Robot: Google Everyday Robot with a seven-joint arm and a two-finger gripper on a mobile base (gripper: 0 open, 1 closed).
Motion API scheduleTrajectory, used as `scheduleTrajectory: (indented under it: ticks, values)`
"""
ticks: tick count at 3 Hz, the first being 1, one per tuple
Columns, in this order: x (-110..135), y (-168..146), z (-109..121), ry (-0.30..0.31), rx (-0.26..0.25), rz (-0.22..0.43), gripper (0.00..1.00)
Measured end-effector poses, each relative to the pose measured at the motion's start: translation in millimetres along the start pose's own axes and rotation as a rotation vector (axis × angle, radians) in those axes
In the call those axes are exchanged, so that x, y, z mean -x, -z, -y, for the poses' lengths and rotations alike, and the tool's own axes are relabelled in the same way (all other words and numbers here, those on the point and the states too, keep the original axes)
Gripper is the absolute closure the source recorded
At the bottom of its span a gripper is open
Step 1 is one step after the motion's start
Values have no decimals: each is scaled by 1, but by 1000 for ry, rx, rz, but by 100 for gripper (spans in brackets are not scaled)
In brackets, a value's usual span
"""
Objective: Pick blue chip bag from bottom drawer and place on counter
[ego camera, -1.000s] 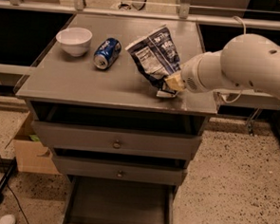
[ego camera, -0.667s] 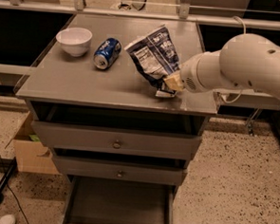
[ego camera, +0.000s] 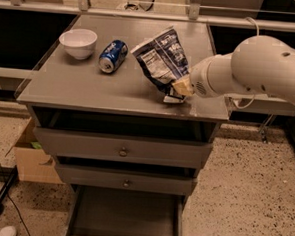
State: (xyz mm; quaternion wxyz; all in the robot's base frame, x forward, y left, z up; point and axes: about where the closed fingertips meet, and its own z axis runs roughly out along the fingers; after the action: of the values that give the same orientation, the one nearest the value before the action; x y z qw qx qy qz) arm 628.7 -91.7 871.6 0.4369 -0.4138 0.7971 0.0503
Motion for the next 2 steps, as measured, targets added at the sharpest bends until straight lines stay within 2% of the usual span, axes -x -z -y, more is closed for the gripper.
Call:
scheduleTrajectory:
  ticks: [2]
  values:
    - [0, 0, 0, 0, 0, 0, 12]
